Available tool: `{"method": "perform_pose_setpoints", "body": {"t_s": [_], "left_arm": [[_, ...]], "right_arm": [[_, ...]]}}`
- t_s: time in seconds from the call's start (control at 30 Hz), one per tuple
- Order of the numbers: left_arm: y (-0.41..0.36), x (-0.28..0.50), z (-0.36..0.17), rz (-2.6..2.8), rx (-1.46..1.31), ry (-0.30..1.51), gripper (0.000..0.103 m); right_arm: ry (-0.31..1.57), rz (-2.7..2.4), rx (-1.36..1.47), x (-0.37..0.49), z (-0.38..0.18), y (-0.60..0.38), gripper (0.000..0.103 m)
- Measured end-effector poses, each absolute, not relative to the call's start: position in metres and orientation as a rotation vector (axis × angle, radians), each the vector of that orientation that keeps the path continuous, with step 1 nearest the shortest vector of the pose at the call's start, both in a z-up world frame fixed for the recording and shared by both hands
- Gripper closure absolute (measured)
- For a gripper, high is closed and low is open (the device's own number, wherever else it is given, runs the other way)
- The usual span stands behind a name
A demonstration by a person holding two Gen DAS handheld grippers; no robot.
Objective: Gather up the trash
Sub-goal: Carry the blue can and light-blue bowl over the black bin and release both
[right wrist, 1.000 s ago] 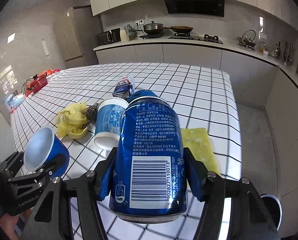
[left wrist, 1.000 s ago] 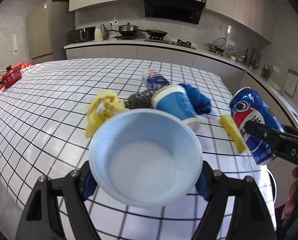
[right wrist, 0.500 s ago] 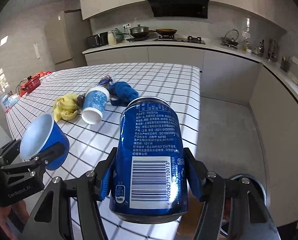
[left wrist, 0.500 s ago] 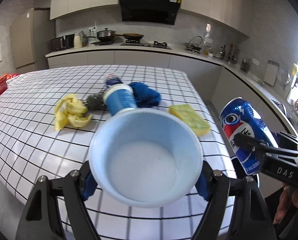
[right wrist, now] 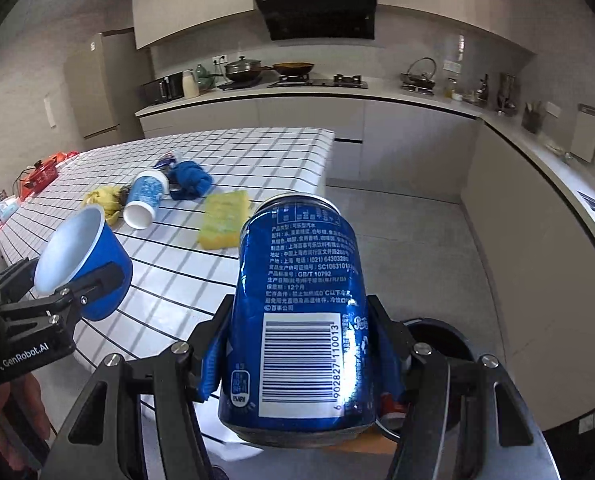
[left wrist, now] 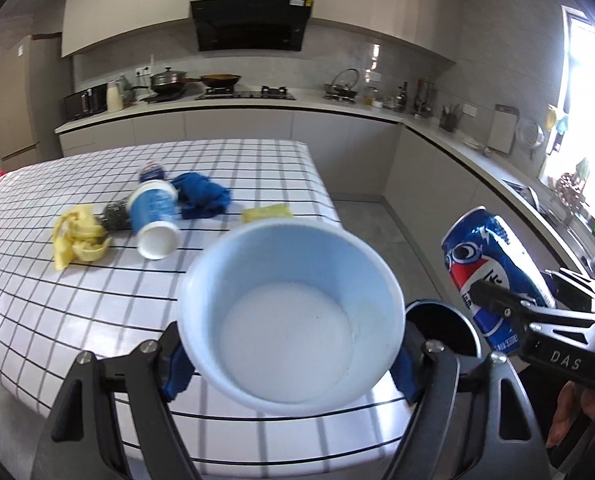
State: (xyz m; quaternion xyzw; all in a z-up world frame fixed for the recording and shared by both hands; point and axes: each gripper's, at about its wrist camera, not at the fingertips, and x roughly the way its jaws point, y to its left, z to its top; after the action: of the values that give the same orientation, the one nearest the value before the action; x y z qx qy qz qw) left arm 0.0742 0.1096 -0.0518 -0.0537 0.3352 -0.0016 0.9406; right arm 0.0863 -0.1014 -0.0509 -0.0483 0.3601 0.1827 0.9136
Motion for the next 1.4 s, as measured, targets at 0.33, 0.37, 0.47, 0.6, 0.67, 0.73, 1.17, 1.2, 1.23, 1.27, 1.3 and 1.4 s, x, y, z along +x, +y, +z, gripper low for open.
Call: {"method": "perform_pose_setpoints", "body": {"t_s": [0.33, 0.37, 0.47, 0.6, 0.67, 0.73, 1.17, 1.2, 1.23, 1.27, 1.3, 1.4], "left_arm": [[0.038, 0.089, -0.061, -0.13, -0.075, 0.706, 0.024], [0.029, 0.092, -0.063, -0.143, -0.072, 0.711, 0.024], [0.004, 0.099, -0.069, -0.178, -0.06, 0.727, 0.024], [-0.026, 0.109, -0.08, -0.216, -0.047, 0.757, 0.024], [-0.039, 0.112, -0.088, -0.232, -0.041, 0.774, 0.024], [-0.052, 0.117, -0.097, -0.25, -0.037, 0.789, 0.024], [-0.108, 0.159, -0.158, -0.293, 0.022, 0.896, 0.024], [-0.11, 0.162, -0.161, -0.289, 0.018, 0.901, 0.024], [-0.112, 0.164, -0.165, -0.291, 0.017, 0.911, 0.024], [-0.116, 0.168, -0.171, -0.303, 0.007, 0.928, 0.024], [-0.119, 0.171, -0.175, -0.323, -0.008, 0.94, 0.023], [-0.117, 0.18, -0.195, -0.272, -0.043, 0.977, 0.009]], "right_arm": [[0.757, 0.295, -0.121, 0.081, -0.06, -0.189, 0.039], [0.76, 0.29, -0.122, 0.081, -0.062, -0.196, 0.039], [0.77, 0.27, -0.125, 0.081, -0.068, -0.223, 0.039], [0.792, 0.262, -0.133, 0.085, -0.083, -0.26, 0.039], [0.809, 0.265, -0.14, 0.087, -0.092, -0.278, 0.039], [0.821, 0.277, -0.148, 0.09, -0.1, -0.286, 0.039], [0.911, 0.466, -0.261, 0.146, -0.182, -0.331, 0.039], [0.918, 0.484, -0.267, 0.152, -0.186, -0.331, 0.039], [0.921, 0.498, -0.275, 0.158, -0.19, -0.33, 0.038], [0.921, 0.513, -0.287, 0.165, -0.194, -0.328, 0.038], [0.92, 0.531, -0.294, 0.171, -0.197, -0.327, 0.037], [0.948, 0.545, -0.33, 0.193, -0.222, -0.328, 0.0]]}}
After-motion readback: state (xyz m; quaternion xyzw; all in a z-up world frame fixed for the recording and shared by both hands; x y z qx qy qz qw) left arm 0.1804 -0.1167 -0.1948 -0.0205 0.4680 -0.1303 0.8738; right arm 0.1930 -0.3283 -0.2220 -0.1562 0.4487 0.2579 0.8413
